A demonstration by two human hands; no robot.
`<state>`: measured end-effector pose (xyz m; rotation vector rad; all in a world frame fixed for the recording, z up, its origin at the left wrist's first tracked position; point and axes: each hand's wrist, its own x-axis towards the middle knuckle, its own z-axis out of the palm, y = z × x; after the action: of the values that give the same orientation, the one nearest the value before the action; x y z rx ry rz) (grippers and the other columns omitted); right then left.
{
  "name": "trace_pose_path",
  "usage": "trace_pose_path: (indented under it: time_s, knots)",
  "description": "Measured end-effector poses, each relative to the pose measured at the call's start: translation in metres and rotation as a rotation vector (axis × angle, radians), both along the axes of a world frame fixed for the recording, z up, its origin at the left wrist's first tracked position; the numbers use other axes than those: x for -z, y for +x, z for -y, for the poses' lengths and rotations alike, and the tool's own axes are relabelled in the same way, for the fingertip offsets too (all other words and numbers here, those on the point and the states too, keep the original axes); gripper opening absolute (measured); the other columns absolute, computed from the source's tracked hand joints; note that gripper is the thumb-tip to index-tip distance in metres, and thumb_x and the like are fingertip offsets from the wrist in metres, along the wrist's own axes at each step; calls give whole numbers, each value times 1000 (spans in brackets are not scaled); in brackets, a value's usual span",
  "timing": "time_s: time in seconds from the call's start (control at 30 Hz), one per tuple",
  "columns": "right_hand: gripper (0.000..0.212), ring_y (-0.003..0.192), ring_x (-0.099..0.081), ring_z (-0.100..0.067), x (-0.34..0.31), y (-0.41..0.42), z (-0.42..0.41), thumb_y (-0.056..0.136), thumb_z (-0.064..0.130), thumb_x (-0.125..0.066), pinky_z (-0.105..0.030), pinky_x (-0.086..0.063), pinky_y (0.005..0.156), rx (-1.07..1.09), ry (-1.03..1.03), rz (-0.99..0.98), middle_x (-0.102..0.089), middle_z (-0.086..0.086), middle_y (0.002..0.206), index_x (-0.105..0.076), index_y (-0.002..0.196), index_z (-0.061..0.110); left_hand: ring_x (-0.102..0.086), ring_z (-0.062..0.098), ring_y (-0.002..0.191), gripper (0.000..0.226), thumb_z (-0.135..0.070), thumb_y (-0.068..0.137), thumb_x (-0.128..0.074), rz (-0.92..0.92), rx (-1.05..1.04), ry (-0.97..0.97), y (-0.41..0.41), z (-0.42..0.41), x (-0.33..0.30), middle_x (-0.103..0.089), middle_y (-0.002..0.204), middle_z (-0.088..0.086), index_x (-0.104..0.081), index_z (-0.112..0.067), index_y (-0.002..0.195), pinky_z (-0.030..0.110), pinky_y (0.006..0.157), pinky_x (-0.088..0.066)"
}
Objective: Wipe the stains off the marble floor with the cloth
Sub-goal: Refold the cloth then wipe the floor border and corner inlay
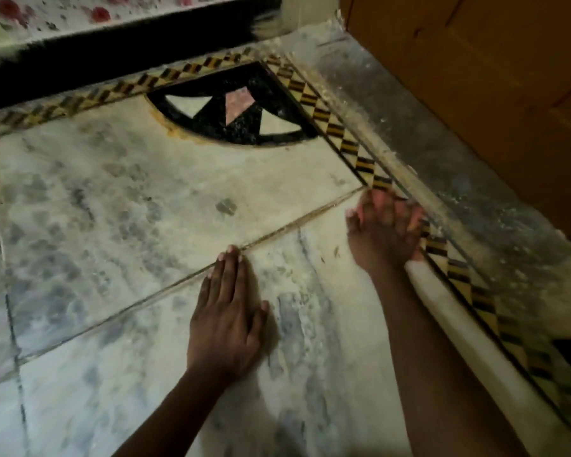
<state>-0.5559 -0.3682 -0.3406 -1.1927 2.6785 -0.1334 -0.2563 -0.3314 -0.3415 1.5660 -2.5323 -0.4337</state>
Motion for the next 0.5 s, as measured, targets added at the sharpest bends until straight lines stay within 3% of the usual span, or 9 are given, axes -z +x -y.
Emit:
trace_pose_path:
  time_s: [0.07,0.13,0.2,0.27,0.33,0.5]
  knots:
    - [65,164,1,-33,-2,24,-34,102,71,-9,-63,-5,129,-238,-35,-44,0,4,179,-3,164,52,-1,20,164,79,-55,104,-26,-18,-14,3,-2,-2,-5,2,177,3,-9,-13,168,33,131,-2]
    - [63,164,-5,-33,-6,32,-87,101,73,-10,-61,-14,128,-330,-35,-10,-4,6,179,-4,162,58,-5,21,164,78,-55,104,-27,-27,-27,4,-2,-6,-4,-1,177,3,-13,-12,167,33,131,-4]
    - [64,163,-7,-37,-6,16,-117,99,75,-9,-63,-14,127,-126,8,4,-6,3,178,-4,161,61,-3,20,164,78,-56,104,-26,-33,-32,1,-1,-6,-1,-1,177,3,-12,-12,168,34,132,-4]
    - [64,163,3,-37,-3,-10,-106,99,74,-6,-65,-3,129,156,66,25,2,0,179,0,161,59,-4,21,164,79,-56,103,-26,-34,-32,-23,0,-7,3,-2,177,5,-13,-13,168,37,132,-6]
    - [64,162,16,-36,-3,-30,-67,102,71,-6,-65,6,128,244,55,85,13,-2,178,3,163,53,-5,21,164,79,-56,102,-27,-33,-36,-30,-1,-6,3,-5,177,5,-15,-13,167,38,132,-7]
    - [63,161,22,-33,-6,-18,-50,106,66,-12,-65,8,128,-213,131,68,23,4,175,15,161,53,-16,22,163,80,-62,98,-32,-8,-114,-41,0,-11,-3,-16,176,1,-28,-17,165,47,131,-13]
